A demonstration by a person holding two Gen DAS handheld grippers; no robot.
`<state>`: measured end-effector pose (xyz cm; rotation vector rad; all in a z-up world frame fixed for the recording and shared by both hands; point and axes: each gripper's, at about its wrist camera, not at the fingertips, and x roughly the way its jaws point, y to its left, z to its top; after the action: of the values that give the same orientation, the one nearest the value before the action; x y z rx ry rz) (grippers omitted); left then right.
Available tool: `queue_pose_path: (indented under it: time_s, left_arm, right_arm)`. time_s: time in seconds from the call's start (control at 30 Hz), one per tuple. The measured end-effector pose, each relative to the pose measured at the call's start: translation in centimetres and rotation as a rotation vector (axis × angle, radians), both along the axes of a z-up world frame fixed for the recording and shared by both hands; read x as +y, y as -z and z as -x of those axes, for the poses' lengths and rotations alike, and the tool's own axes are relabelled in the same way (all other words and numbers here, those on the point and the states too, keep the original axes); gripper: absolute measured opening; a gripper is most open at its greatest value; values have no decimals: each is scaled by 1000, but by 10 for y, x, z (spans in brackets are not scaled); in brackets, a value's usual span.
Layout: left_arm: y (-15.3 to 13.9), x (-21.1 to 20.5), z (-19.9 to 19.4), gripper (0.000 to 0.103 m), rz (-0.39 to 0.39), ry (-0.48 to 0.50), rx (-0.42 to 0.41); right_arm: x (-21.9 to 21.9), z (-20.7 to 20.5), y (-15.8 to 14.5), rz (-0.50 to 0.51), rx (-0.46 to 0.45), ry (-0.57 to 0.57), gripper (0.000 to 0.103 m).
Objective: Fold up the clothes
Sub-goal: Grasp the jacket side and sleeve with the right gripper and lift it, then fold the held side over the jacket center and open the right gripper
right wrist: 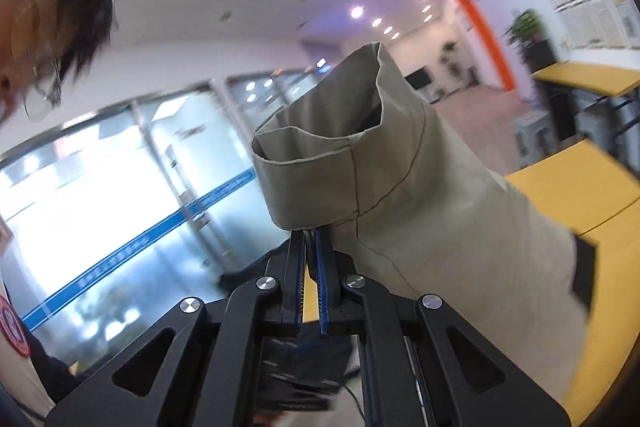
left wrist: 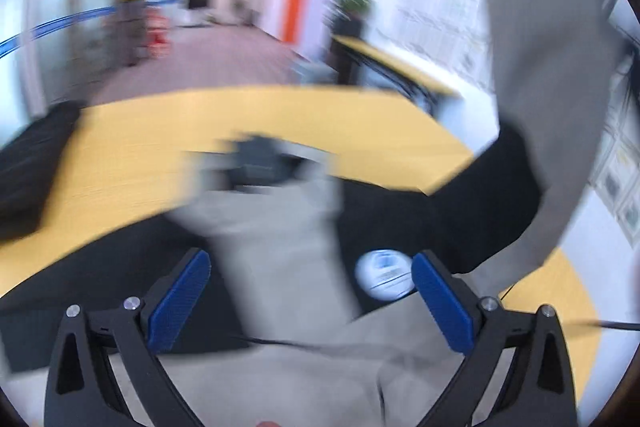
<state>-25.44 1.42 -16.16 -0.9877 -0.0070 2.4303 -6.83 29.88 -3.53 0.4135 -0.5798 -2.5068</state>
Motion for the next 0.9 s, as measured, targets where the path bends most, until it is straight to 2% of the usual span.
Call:
queue_pose_path:
  time_s: [0.1,0.23,0.37,0.47,0.63,0.67,0.7,0.77,0.83,0.9]
  left_arm:
    - [-42,-115,-39,103,27,-113,9]
    - [-62,-215,-75,103,132,-183,-6]
    - [-60,-267,-90,103,153,-142,-37]
    - [-55,-282,-85,103,101,-106,-38]
    - [-47,-262,-70,103,32,4,-12]
    - [-50,-254,-71,103,19,31,-4]
    - [-49,-240,-66,103,-1,71,2]
    - [-44,-213,-54,103,-41,146,-5]
    - [-30,-185,-39,103,-90,214,-46]
    - [-10,-150,-26,103,-106,275,-76]
  right_arm:
    - [-82,30,43,-54,-67,-118,5]
    - [-175,61,134,-192,-185,-251,5]
    - [-234,77,223,-282,-346,-350,4]
    - [-262,76,250,-340,-388,-403,5]
    - [-288,76,267,-396,-436,-444,11]
    - [-283,70,258,-376,-426,-427,20]
    - [-275,60,244,-350,-409,-399,48]
    - [-253,43,217,-301,-370,-334,73]
    - [-207,33,198,-288,-351,-240,76]
    - [-150,27,191,-303,-365,-144,78]
